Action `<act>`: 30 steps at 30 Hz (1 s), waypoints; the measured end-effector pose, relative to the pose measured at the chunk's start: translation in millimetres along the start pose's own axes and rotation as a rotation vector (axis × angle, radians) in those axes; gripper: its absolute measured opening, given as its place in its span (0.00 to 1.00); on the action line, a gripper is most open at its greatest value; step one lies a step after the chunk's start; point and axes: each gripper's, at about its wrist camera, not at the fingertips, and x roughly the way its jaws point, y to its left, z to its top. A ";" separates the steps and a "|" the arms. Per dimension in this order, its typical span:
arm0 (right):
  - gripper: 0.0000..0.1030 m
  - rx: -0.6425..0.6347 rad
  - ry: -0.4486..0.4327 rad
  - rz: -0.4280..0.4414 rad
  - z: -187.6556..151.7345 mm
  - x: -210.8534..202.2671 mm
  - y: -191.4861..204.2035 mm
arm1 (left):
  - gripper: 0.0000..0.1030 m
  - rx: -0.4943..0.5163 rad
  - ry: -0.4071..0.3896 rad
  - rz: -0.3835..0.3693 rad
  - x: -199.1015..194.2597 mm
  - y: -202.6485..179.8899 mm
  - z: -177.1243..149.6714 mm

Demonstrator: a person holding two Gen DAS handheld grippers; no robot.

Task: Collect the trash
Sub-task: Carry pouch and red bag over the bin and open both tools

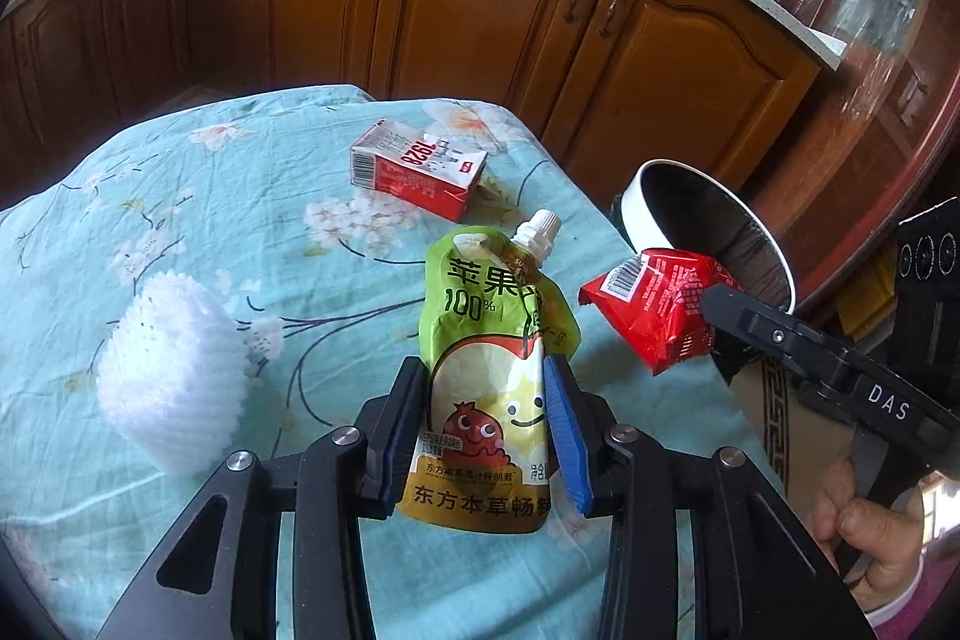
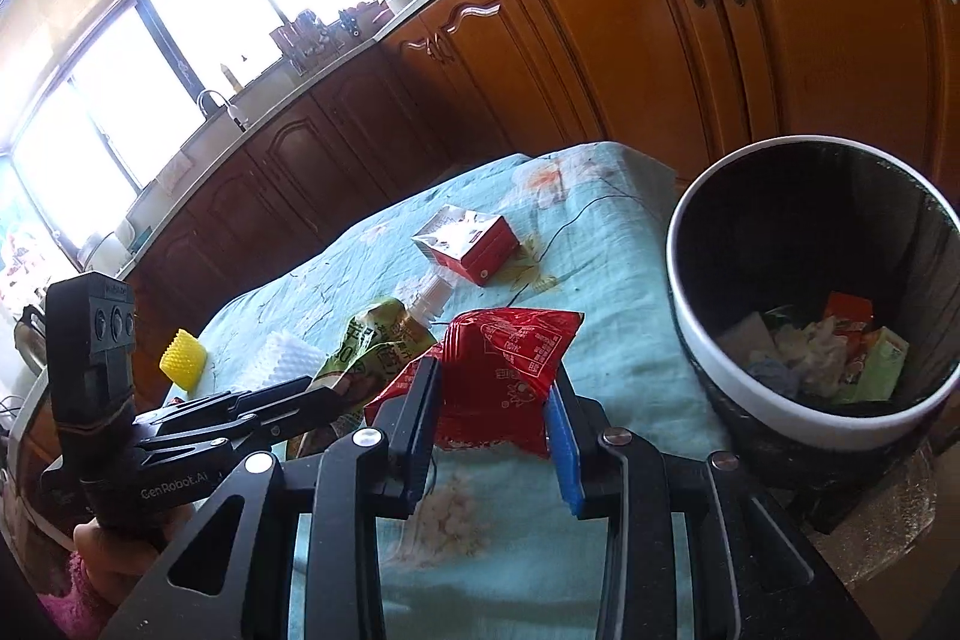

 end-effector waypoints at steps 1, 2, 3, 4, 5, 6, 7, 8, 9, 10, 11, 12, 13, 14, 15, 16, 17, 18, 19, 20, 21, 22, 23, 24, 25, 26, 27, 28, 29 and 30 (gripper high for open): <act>0.33 0.004 -0.006 -0.005 -0.3 -4.4 -2.9 | 0.37 0.002 0.000 -0.003 1.4 -2.7 -0.3; 0.33 0.008 -0.012 -0.010 -0.6 -8.8 -6.0 | 0.37 0.002 -0.001 -0.008 2.5 -5.2 -0.7; 0.33 0.011 -0.017 -0.013 -0.5 -11.8 -8.4 | 0.37 0.002 0.000 -0.014 3.2 -7.7 -1.2; 0.33 0.012 -0.022 -0.020 -0.2 -15.6 -11.2 | 0.37 0.002 0.001 -0.020 4.4 -10.6 -1.2; 0.33 0.011 -0.027 -0.028 -0.2 -18.7 -13.4 | 0.37 0.002 0.001 -0.024 5.2 -13.2 -1.4; 0.33 0.010 -0.032 -0.034 -0.6 -20.8 -15.1 | 0.37 0.002 0.001 -0.031 5.9 -16.3 -1.4; 0.33 0.011 -0.036 -0.039 -0.5 -23.3 -17.6 | 0.37 0.003 0.000 -0.036 6.5 -19.6 -1.3; 0.33 0.013 -0.038 -0.042 -0.3 -25.7 -19.9 | 0.37 0.006 -0.001 -0.041 7.7 -22.6 -0.1; 0.33 0.015 -0.040 -0.046 -0.5 -28.1 -22.1 | 0.37 0.010 -0.003 -0.046 7.9 -26.0 0.3; 0.33 0.017 -0.044 -0.049 -0.8 -30.6 -24.6 | 0.37 0.014 -0.005 -0.049 8.3 -29.9 0.3; 0.33 0.021 -0.047 -0.051 -1.5 -33.5 -26.9 | 0.37 0.017 -0.004 -0.052 9.5 -33.4 0.9; 0.33 0.025 -0.049 -0.051 -2.1 -35.7 -28.1 | 0.37 0.019 -0.003 -0.058 10.3 -36.9 1.9; 0.33 0.027 -0.051 -0.054 -2.6 -37.9 -30.0 | 0.37 0.022 -0.003 -0.062 11.3 -39.5 2.9; 0.33 0.026 -0.055 -0.059 -2.9 -40.0 -31.6 | 0.37 0.025 -0.003 -0.065 12.6 -42.0 3.7; 0.33 0.026 -0.058 -0.062 -3.3 -42.0 -33.3 | 0.37 0.029 -0.005 -0.068 13.3 -45.1 5.0; 0.33 0.030 -0.060 -0.067 -3.2 -43.8 -35.8 | 0.37 0.034 -0.006 -0.070 14.1 -48.1 6.3; 0.33 0.033 -0.063 -0.069 -2.8 -45.9 -38.2 | 0.37 0.037 -0.007 -0.072 15.5 -50.2 7.5; 0.33 0.037 -0.067 -0.072 -2.5 -48.3 -40.8 | 0.37 0.041 -0.007 -0.075 16.4 -53.0 8.9; 0.33 0.039 -0.071 -0.078 -1.9 -50.8 -43.3 | 0.37 0.041 -0.008 -0.076 17.8 -55.1 9.6; 0.33 0.041 -0.074 -0.083 -1.2 -53.0 -45.7 | 0.37 0.042 -0.009 -0.079 19.2 -57.2 10.8; 0.33 0.043 -0.078 -0.087 -0.3 -55.0 -48.3 | 0.37 0.044 -0.009 -0.082 20.7 -59.4 11.9; 0.33 0.045 -0.081 -0.092 0.5 -56.7 -50.8 | 0.37 0.045 -0.009 -0.085 22.1 -61.2 12.9; 0.33 0.046 -0.084 -0.098 1.3 -58.4 -53.3 | 0.37 0.047 -0.009 -0.088 23.8 -63.6 13.9; 0.33 0.048 -0.087 -0.103 1.9 -59.7 -55.6 | 0.37 0.049 -0.009 -0.091 25.5 -66.2 15.1; 0.33 0.049 -0.089 -0.107 2.3 -61.2 -58.3 | 0.37 0.052 -0.009 -0.094 28.0 -67.7 16.0; 0.33 0.050 -0.091 -0.112 2.8 -62.5 -60.7 | 0.37 0.056 -0.008 -0.096 29.9 -70.1 17.3; 0.33 0.051 -0.094 -0.117 3.2 -63.7 -62.5 | 0.37 0.060 -0.008 -0.099 31.7 -72.9 18.5; 0.33 0.051 -0.097 -0.123 4.1 -65.3 -65.0 | 0.37 0.064 -0.008 -0.101 33.7 -75.8 19.7; 0.33 0.053 -0.100 -0.128 4.9 -66.6 -67.3 | 0.37 0.068 -0.007 -0.103 35.8 -78.6 21.1; 0.33 0.055 -0.102 -0.132 5.7 -67.7 -69.7 | 0.37 0.071 -0.006 -0.106 38.1 -81.5 22.7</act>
